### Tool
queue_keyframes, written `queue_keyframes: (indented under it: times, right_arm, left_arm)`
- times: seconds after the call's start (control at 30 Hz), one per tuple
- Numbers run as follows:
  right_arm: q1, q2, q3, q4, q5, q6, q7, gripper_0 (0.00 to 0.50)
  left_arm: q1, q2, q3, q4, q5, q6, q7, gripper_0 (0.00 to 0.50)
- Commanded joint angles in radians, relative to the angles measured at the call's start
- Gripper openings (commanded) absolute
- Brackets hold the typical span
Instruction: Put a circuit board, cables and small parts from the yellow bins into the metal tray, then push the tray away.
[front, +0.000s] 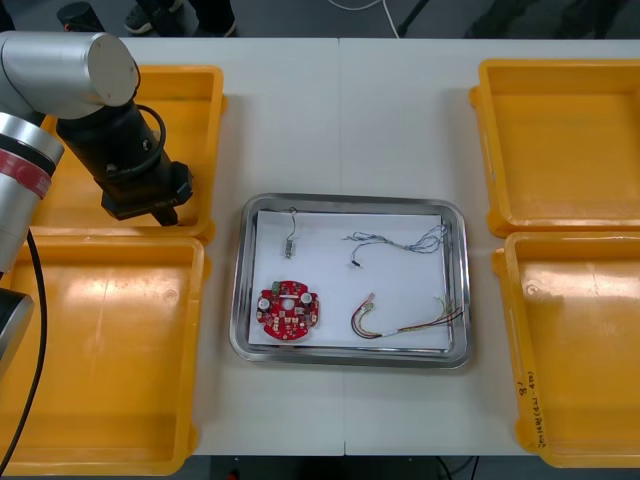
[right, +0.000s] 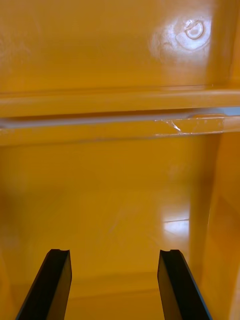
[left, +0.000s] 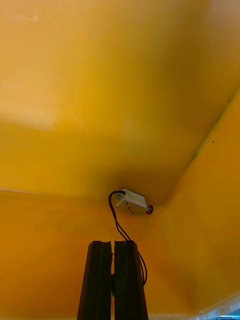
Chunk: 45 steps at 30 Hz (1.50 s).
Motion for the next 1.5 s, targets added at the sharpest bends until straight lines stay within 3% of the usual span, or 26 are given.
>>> queue_keyframes:
  times: [0.03, 0.3, 0.77, 1.17, 1.5]
  right_arm:
    - [0.005, 0.051, -0.044, -0.001, 0.047, -0.027, -0.048, 0.500]
    - [0.004, 0.116, -0.042, -0.001, 0.080, -0.062, -0.062, 0.500]
    - [0.004, 0.105, -0.036, -0.003, 0.055, -0.067, -0.054, 0.500]
    - [0.004, 0.105, -0.036, -0.003, 0.041, -0.068, -0.062, 0.500]
    - [0.004, 0.105, -0.035, -0.001, 0.041, -0.062, -0.065, 0.500]
  left_arm:
    - [0.012, 0.037, 0.011, -0.051, 0.004, 0.005, 0.095, 0.000]
    - [0.012, 0.040, 0.027, -0.117, -0.024, -0.020, 0.104, 0.000]
    - [0.013, 0.095, 0.054, -0.218, -0.080, -0.028, 0.126, 0.000]
    - [0.013, 0.118, 0.113, -0.224, -0.126, -0.127, 0.119, 0.000]
    - [0.013, 0.118, 0.113, -0.201, -0.235, -0.199, 0.104, 0.000]
